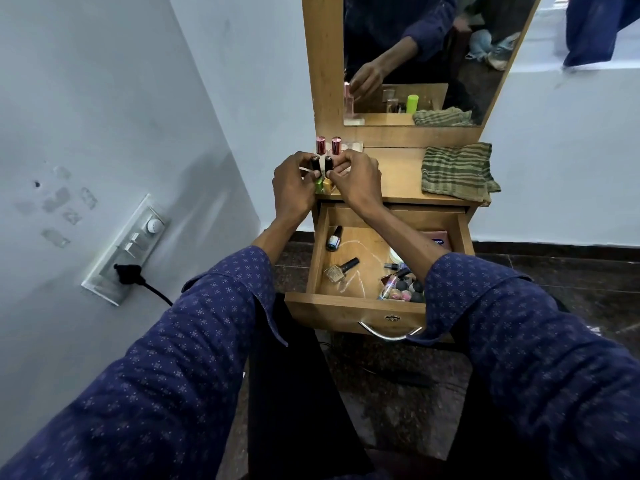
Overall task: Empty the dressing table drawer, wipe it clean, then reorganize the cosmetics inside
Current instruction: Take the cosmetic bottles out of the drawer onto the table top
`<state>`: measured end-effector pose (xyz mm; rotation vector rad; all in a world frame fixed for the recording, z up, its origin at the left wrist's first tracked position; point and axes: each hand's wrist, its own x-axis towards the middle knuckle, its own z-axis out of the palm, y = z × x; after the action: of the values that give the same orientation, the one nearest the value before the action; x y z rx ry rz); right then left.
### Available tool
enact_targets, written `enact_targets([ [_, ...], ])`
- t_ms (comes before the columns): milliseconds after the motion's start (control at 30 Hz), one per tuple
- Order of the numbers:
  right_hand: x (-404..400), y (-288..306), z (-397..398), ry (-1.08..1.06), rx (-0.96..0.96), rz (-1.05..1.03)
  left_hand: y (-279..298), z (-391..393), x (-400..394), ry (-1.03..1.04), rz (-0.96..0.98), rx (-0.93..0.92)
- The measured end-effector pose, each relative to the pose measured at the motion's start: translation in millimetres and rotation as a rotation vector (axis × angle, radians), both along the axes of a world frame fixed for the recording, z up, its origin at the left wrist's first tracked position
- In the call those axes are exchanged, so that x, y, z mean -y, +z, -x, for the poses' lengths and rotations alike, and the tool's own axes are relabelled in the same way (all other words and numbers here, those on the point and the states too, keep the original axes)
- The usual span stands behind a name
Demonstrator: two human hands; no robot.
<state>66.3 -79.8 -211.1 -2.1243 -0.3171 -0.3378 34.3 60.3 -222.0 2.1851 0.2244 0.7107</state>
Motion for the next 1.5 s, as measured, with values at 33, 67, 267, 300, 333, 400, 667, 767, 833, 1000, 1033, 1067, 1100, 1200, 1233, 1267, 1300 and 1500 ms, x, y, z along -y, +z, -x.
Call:
enact_targets([
  [33, -1, 0, 0, 0.002, 0.003, 0.003, 0, 0, 0, 0.002, 0.001, 0.002],
  [67, -1, 0, 0, 0.002, 0.006, 0.004, 0, 1, 0, 0.002, 0.004, 0.002],
  [267, 1, -1, 5, -0.014, 0.058, 0.002, -5, 4, -3, -0.009, 0.039, -0.061],
  [300, 2, -2, 5, -0.025, 0.067, 0.005, -7, 5, -3, -0.004, 0.045, -0.079],
  [333, 3, -2, 5, -0.037, 0.075, 0.008, -8, 5, -4, -0.004, 0.043, -0.093],
  [400, 4, -4, 5, -0.059, 0.085, 0.015, -11, 6, -5, 0.0, 0.007, -0.113],
  [667, 2, -6, 2, -0.113, 0.094, 0.003, -11, 3, -5, 0.005, -0.041, -0.065],
  [767, -2, -7, 2, -0.121, 0.091, -0.007, -13, -1, -5, 0.018, 0.013, -0.065],
  [833, -3, -8, 2, -0.124, 0.092, -0.01, -16, -4, -6, 0.03, 0.03, -0.07],
  [1000, -2, -12, -1, -0.131, 0.057, -0.011, -20, -5, -6, 0.031, 0.025, -0.06],
  [1033, -2, -12, -2, -0.136, 0.042, -0.013, -21, -5, -5, 0.031, 0.026, -0.059],
  [1067, -2, -13, -2, -0.139, 0.027, -0.018, -21, -4, -5, 0.031, 0.028, -0.06],
  [1100, -2, -12, -2, -0.14, 0.013, -0.023, -20, -4, -4, 0.033, 0.027, -0.06],
  [1200, -3, -11, -2, -0.145, -0.019, -0.029, -19, -5, -5, 0.039, 0.014, -0.059],
  [1233, -3, -11, -2, -0.144, -0.03, -0.034, -20, -6, -5, 0.042, 0.017, -0.064],
  [1267, -2, -11, -3, -0.143, -0.039, -0.039, -20, -6, -5, 0.044, 0.024, -0.069],
  [1300, -2, -11, -2, -0.143, -0.044, -0.042, -20, -7, -5, 0.046, 0.031, -0.075],
  [1500, 9, -11, 8, -0.096, -0.052, -0.019, -28, 5, 2, 0.041, 0.087, -0.057],
])
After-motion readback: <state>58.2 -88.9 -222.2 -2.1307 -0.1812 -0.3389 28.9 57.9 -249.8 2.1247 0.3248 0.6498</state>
